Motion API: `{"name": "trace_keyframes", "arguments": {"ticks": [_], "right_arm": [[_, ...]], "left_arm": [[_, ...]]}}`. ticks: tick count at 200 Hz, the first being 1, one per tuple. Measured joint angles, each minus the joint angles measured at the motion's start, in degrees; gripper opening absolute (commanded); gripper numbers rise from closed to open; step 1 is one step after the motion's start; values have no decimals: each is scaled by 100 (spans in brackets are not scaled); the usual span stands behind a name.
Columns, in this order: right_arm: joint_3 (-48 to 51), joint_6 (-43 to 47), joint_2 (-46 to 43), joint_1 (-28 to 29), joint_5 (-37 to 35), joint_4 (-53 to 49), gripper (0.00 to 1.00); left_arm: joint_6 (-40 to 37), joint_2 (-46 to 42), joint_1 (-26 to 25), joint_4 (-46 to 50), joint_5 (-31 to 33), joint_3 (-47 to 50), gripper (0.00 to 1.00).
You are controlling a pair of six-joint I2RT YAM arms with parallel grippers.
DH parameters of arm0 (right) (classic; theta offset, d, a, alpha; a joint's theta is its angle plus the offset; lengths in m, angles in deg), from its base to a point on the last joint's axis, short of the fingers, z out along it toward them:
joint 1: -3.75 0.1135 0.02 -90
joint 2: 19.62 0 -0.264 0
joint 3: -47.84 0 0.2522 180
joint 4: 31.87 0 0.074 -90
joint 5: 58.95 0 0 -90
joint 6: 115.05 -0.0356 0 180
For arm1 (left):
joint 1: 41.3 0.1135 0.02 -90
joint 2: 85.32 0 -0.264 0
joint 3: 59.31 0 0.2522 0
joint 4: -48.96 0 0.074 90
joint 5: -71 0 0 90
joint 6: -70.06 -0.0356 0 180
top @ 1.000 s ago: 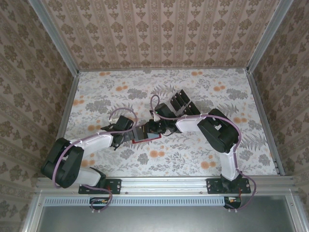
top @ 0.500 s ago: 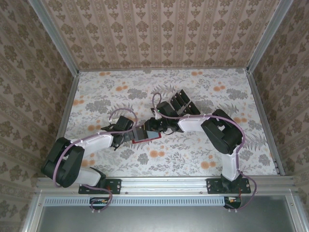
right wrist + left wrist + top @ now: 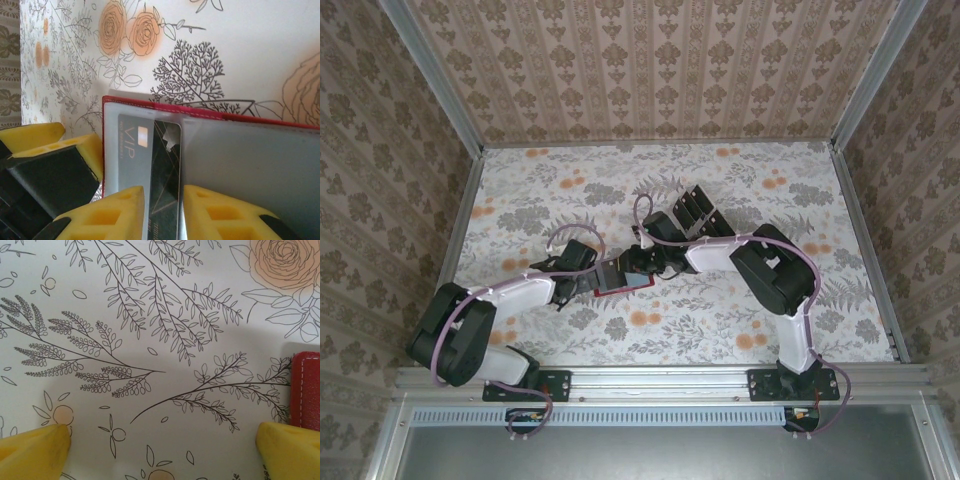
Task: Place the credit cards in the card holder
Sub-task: Insert the credit card into the card slot.
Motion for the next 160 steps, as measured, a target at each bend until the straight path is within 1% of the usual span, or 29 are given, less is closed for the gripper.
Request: {"name": "trace_keyframes", "arguments": {"ticks": [34, 66, 101, 134, 160], "right_arm": [[-125, 0, 79, 55, 2, -44, 26], [-195, 9, 94, 109, 2, -81, 16], [-275, -2, 146, 184, 0, -181, 10], [-291, -13, 203, 234, -2, -192, 11], [-291, -24, 214, 247, 2, -186, 21]], "left_arm": [[0, 7, 0, -15, 2, 0, 100], [0, 7, 0, -33, 4, 11, 100], [0, 7, 0, -42, 4, 13, 100], [0, 7, 0, -44, 4, 15, 100], [0, 7, 0, -46, 4, 15, 100]]}}
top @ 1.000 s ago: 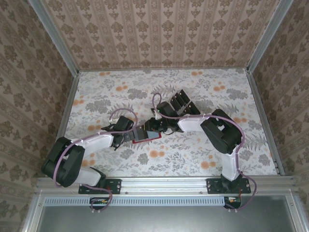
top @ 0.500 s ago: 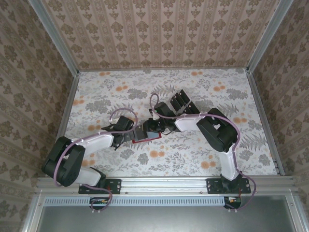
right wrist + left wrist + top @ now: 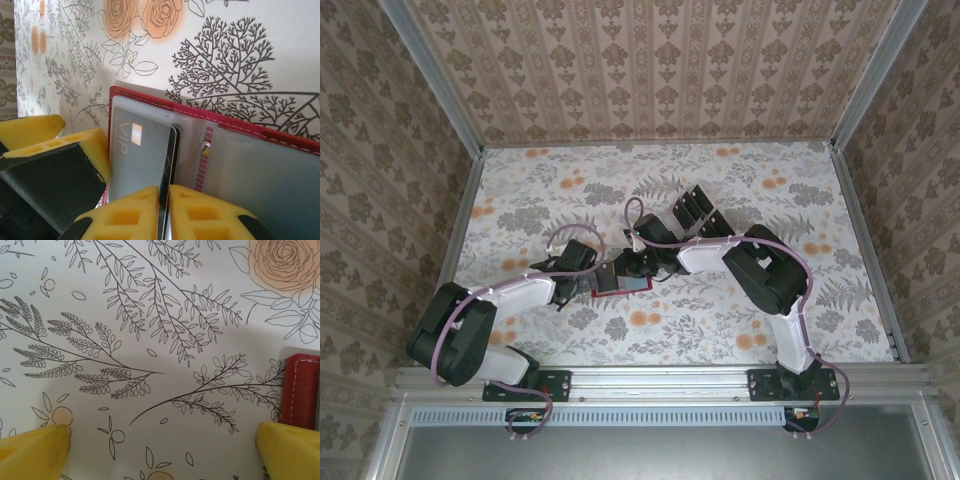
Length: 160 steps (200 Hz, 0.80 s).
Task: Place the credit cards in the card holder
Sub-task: Insert the credit card into the card slot.
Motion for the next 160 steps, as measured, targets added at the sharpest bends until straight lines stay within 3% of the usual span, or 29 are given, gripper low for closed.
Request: {"name": "trace_keyframes", "arguments": {"ticks": [43, 98, 160], "right_arm": [[-35, 63, -57, 31, 0, -22, 37], [-35, 177, -188, 31, -149, -330, 37], [-35, 177, -188, 33, -162, -361, 33]], "left_arm": [[-9, -70, 35, 37, -11, 0, 100], [-87, -769, 199, 350, -22, 0, 100], [-85, -835, 197, 444, -129, 164, 100]]}}
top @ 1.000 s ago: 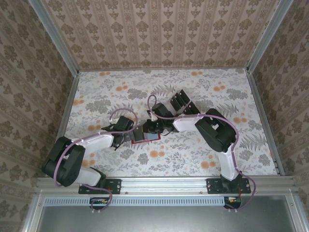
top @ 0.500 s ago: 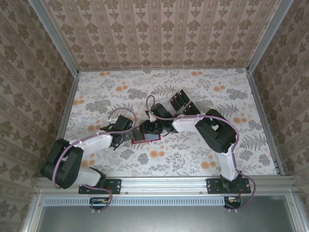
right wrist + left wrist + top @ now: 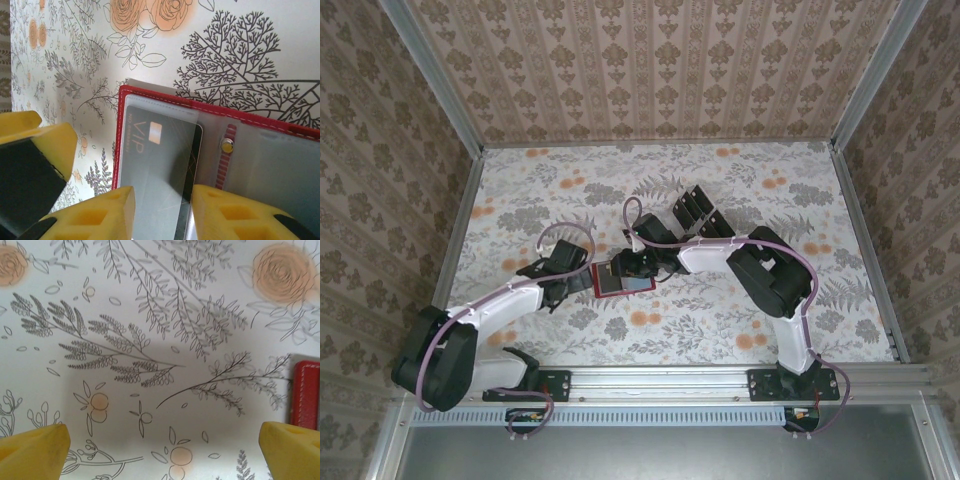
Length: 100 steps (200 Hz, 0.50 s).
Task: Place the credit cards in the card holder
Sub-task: Insert the credit card into the card slot.
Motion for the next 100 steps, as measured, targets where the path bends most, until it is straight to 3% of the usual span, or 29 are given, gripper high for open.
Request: {"name": "trace_keyframes", "arguments": {"ticks": [64, 100], "right_arm": [[11, -7, 0, 46, -48, -96, 19], [11, -7, 0, 74, -50, -103, 18]], "left_arm": [[2, 13, -72, -37, -98, 66, 100], [20, 142, -181, -129, -131, 125, 100]]}}
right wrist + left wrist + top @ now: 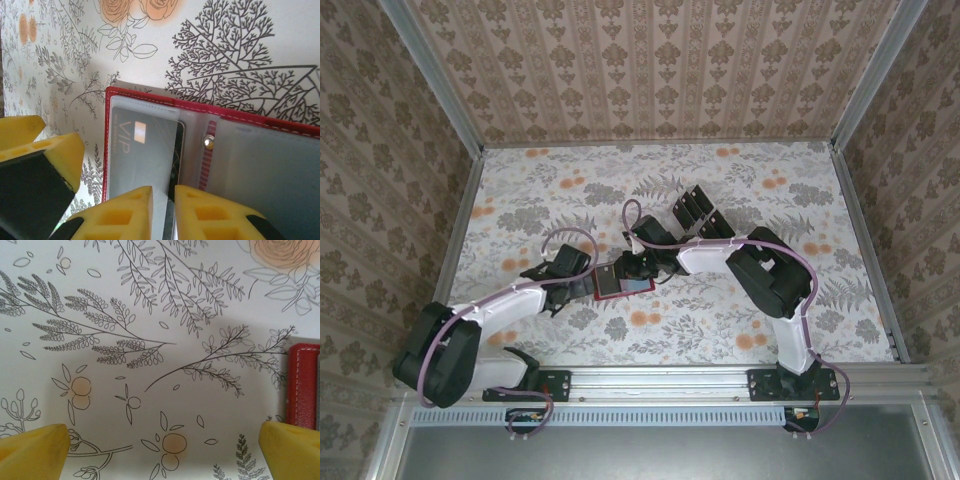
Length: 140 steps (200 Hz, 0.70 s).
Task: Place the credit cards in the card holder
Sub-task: Insert the credit card into the card slot.
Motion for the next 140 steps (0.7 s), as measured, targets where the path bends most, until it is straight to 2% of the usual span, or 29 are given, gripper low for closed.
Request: {"name": "trace_keyframes", "arguments": {"ticks": [40, 87, 140], "right_arm": [[0, -50, 0, 22, 79, 7, 20], [42, -48, -83, 26, 87, -28, 28], [243, -17, -632, 26, -101, -232, 29]], "left_arm": [[70, 162, -140, -74, 50, 35, 100], [74, 153, -179, -61, 109, 35, 100], [74, -376, -166, 146, 116, 35, 100]]}}
